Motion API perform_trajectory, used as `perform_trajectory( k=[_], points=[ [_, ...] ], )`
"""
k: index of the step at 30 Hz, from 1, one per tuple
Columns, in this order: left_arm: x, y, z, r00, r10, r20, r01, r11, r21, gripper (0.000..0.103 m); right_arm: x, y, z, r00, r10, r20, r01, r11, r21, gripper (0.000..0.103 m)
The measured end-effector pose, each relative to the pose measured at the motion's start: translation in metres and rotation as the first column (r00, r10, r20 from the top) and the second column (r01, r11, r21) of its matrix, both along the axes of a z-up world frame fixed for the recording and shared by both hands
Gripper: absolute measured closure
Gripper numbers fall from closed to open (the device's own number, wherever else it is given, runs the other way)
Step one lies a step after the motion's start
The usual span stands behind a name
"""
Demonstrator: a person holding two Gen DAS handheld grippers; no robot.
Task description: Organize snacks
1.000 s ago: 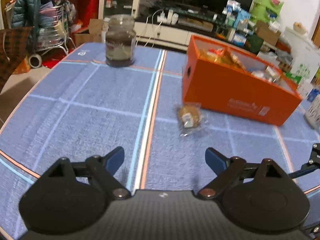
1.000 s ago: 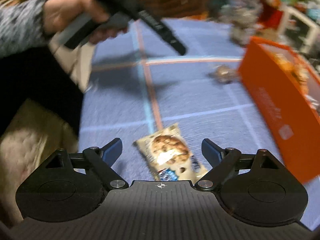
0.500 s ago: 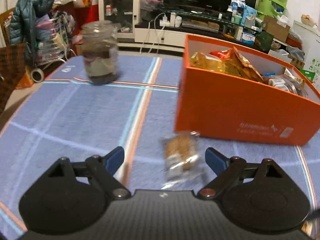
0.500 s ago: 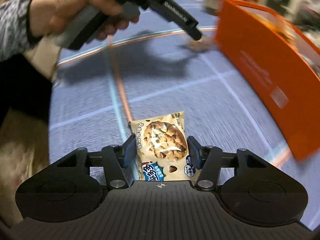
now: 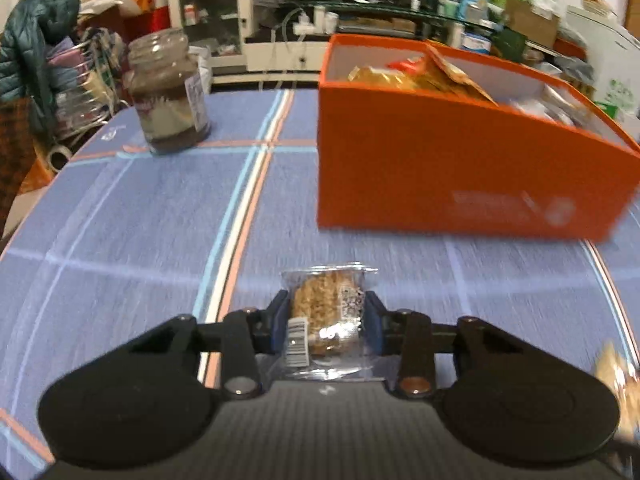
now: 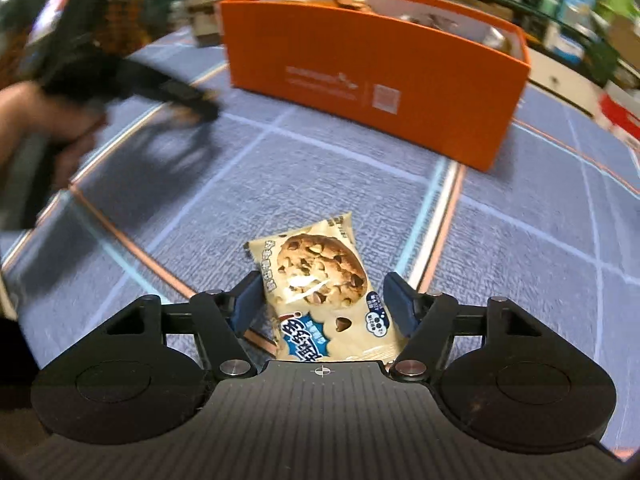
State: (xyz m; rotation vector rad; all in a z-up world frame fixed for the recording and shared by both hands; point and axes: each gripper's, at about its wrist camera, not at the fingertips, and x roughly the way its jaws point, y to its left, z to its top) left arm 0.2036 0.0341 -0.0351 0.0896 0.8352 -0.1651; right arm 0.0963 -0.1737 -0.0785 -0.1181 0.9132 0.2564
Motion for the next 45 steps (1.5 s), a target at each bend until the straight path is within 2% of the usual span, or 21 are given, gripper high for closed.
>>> perform_trajectory(
  k=[4, 6, 7, 8, 9, 10, 13, 14, 18, 21, 23, 25, 29, 34, 37, 45],
  points=[
    [-0.055, 0.014, 0.003, 0.998, -0.052, -0.018, 0.052, 0.999, 0.001, 0.063, -0.004, 0.006, 0.003, 0.996, -0.081, -0.025, 0.08, 0.997, -0.012, 0.045],
    [-0.071, 0.024, 0.007, 0.999, -0.023, -0.025, 0.022, 0.999, -0.025, 0.058, -0.008, 0.01, 0.0, 0.994, -0.1, -0.04, 0.099, 0.995, -0.016, 0.031],
    [-0.08, 0.031, 0.012, 1.0, -0.005, -0.007, 0.005, 0.998, -0.064, 0.042, -0.009, 0.011, -0.001, 0.993, -0.106, -0.042, 0.106, 0.994, -0.018, 0.025],
    [-0.087, 0.036, 0.017, 1.0, 0.01, 0.014, -0.009, 0.996, -0.085, 0.03, -0.01, 0.009, -0.001, 0.993, -0.115, -0.034, 0.115, 0.993, -0.014, 0.028],
    [-0.095, 0.04, 0.022, 0.999, 0.021, 0.04, -0.017, 0.996, -0.093, 0.014, -0.011, 0.007, 0.0, 0.993, -0.119, -0.022, 0.119, 0.993, 0.002, 0.029],
    [-0.102, 0.041, 0.027, 0.997, 0.019, 0.076, -0.012, 0.996, -0.088, 0.009, -0.016, 0.005, 0.005, 0.995, -0.104, 0.002, 0.103, 0.994, 0.024, 0.029],
    [-0.107, 0.036, 0.034, 0.991, -0.063, 0.117, 0.068, 0.997, -0.046, 0.009, -0.028, 0.005, 0.017, 0.992, -0.005, 0.126, 0.008, 1.0, -0.021, 0.023],
    [-0.107, 0.034, 0.034, 0.99, -0.089, 0.113, 0.095, 0.994, -0.046, 0.009, -0.029, 0.002, 0.017, 0.991, 0.021, 0.132, -0.018, 1.0, -0.018, 0.022],
    [-0.098, 0.033, 0.028, 0.979, -0.199, 0.053, 0.201, 0.978, -0.048, 0.013, -0.012, -0.006, 0.004, 0.998, 0.005, 0.057, -0.009, 0.997, 0.074, 0.026],
    [-0.095, 0.032, 0.024, 0.959, -0.282, 0.034, 0.28, 0.959, 0.039, 0.013, -0.001, -0.003, -0.005, 1.0, 0.023, 0.019, -0.025, 0.997, 0.073, 0.025],
    [-0.091, 0.031, 0.018, 0.953, -0.302, 0.009, 0.301, 0.95, 0.084, 0.013, -0.003, 0.002, -0.006, 0.998, 0.047, 0.03, -0.048, 0.998, 0.035, 0.024],
    [-0.086, 0.034, 0.01, 0.969, -0.245, -0.018, 0.246, 0.966, 0.078, 0.014, -0.005, 0.005, -0.008, 0.997, 0.06, 0.041, -0.06, 0.998, 0.013, 0.023],
    [-0.076, 0.039, -0.001, 0.988, -0.138, -0.076, 0.138, 0.99, -0.003, 0.021, -0.005, 0.007, -0.008, 0.998, 0.045, 0.036, -0.045, 0.999, 0.013, 0.023],
    [-0.076, 0.027, -0.004, 0.997, -0.061, -0.052, 0.063, 0.998, 0.028, 0.018, -0.008, 0.008, -0.008, 0.999, 0.001, 0.044, -0.001, 1.0, 0.009, 0.024],
    [-0.078, 0.023, -0.005, 0.999, -0.02, -0.044, 0.021, 1.0, 0.022, 0.015, -0.007, 0.007, -0.006, 0.999, -0.027, 0.036, 0.026, 1.0, 0.008, 0.031],
    [-0.082, 0.017, -0.006, 0.999, -0.004, -0.034, 0.005, 1.0, 0.03, 0.014, -0.007, 0.01, -0.006, 0.997, -0.062, 0.034, 0.062, 0.998, 0.008, 0.033]
  ],
)
